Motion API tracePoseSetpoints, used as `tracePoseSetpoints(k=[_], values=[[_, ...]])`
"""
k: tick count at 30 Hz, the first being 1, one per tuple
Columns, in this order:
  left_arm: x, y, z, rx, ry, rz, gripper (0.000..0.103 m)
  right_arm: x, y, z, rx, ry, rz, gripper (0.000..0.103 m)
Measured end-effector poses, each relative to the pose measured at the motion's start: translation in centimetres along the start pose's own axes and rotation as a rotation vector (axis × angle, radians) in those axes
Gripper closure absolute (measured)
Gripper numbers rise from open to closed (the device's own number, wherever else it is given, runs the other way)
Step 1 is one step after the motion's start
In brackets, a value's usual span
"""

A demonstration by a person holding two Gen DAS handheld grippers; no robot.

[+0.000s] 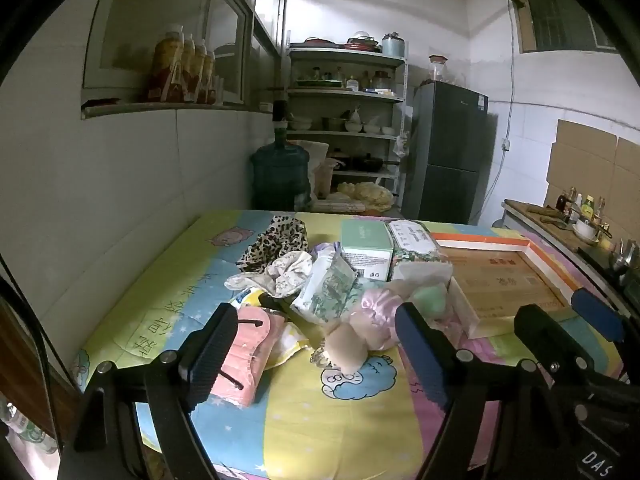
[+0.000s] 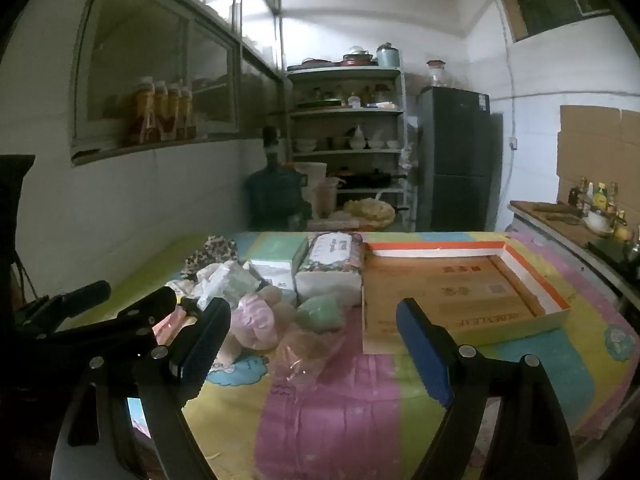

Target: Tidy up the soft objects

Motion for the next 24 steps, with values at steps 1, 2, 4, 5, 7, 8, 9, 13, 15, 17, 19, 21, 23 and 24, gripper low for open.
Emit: tracePoseSetpoints(k=[1, 2, 4, 5, 7, 8, 9, 13, 15, 17, 19, 21, 23, 24], values=[[0.01, 0.01, 0.03, 0.000, 0.001, 0.000, 0.023, 0.03, -0.02, 0.00, 0.000, 0.002, -0.001, 0.017], [0.01, -0.01, 0.05, 0.000, 0.000, 0.000, 0.023, 0.05, -0.03, -0.01, 0.000, 0.003, -0.002, 0.017], [-0.01, 0.02, 0.08, 0.000, 0.001, -0.001, 0.023, -0.29, 0.10, -0.24, -0.002, 0.004, 0.001, 0.017], [-0.02, 0.02, 0.09, -0.001, 0.002, -0.001, 0.024, -0.34, 0.10, -0.23, -0.003, 0.005, 0.001, 0.017], [-0.04, 0.03, 0.12, 0.000, 0.003, -0.002, 0.024, -0.31, 0.11, -0.32, -0.004, 0.004, 0.001, 0.017], [-0.11, -0.02, -0.10, 0.001, 0.004, -0.003, 0.024, -0.30, 0.12, -0.35, -0.004, 0.005, 0.000, 0.017], [-0.13, -0.04, -0.17, 0.000, 0.004, -0.003, 0.024, -0.28, 0.12, -0.42, -0.005, 0.005, -0.001, 0.017], [-0.09, -0.04, -0.15, 0.001, 0.004, -0.003, 0.024, -0.22, 0.18, -0.55, -0.006, 0.006, -0.006, 0.017], [0.17, -0.25, -0.15, 0.000, 0.006, -0.003, 0.024, -0.23, 0.19, -0.53, -0.005, 0.007, -0.005, 0.017], [0.17, -0.24, -0.18, 0.000, 0.004, -0.004, 0.024, -0.21, 0.22, -0.61, -0.007, 0.006, -0.006, 0.017], [0.19, -0.28, -0.21, 0.000, 0.004, -0.004, 0.024, -0.23, 0.18, -0.56, -0.005, 0.008, -0.005, 0.017], [0.20, -0.26, -0.20, 0.000, 0.003, -0.004, 0.024, -0.20, 0.20, -0.60, -0.006, 0.007, -0.006, 0.017], [0.24, -0.30, -0.24, -0.001, 0.004, -0.004, 0.024, -0.17, 0.18, -0.64, -0.007, 0.008, -0.008, 0.017], [0.20, -0.23, -0.21, -0.001, 0.003, -0.005, 0.024, -0.14, 0.19, -0.68, -0.007, 0.010, -0.009, 0.017]])
Point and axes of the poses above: each gripper's, at about its wrist camera, not at the fingertips, and x roughly the way its jaws point, z to its right, y to its top, the point moved 5 cm from there along x, roughly the way its jaws point, and after that the axes turned 2 degrees about -z, right-handed, at the moved point
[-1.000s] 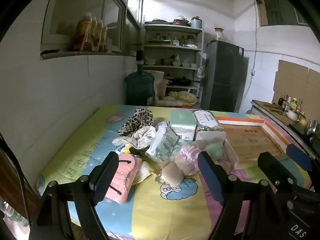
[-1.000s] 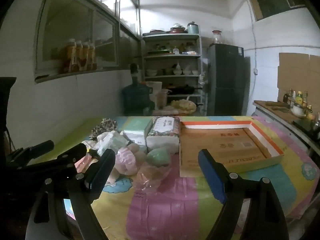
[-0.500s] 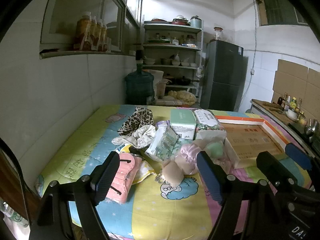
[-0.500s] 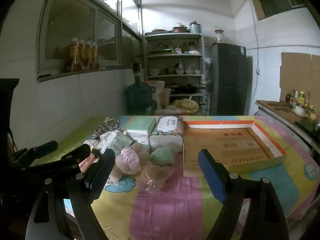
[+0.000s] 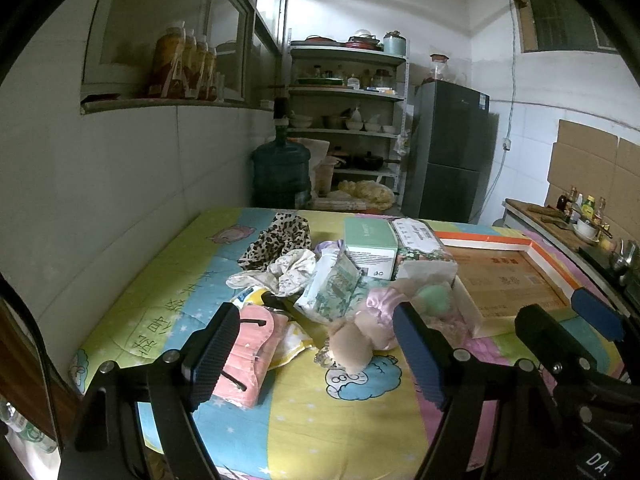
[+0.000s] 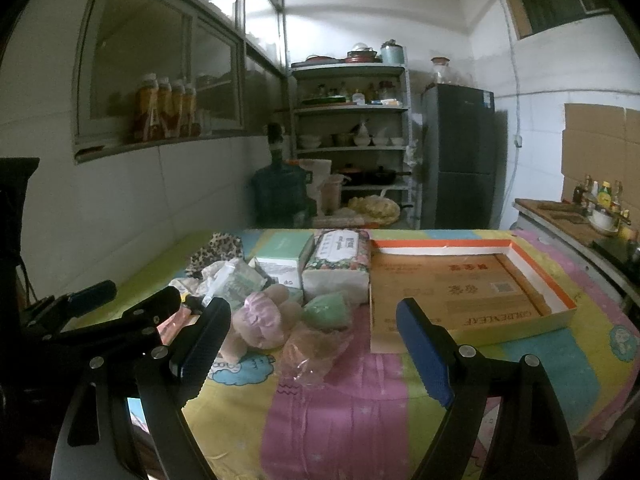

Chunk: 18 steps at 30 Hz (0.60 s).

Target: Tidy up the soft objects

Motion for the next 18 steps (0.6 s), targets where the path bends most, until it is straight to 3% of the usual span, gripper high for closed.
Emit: tracePoseSetpoints(k=[18], values=[[0.04, 0.03, -0.04, -0.002, -0.002, -0.003, 0.024, 0.54, -0.03, -0.48, -0.004, 0.019, -0.005, 0.017]])
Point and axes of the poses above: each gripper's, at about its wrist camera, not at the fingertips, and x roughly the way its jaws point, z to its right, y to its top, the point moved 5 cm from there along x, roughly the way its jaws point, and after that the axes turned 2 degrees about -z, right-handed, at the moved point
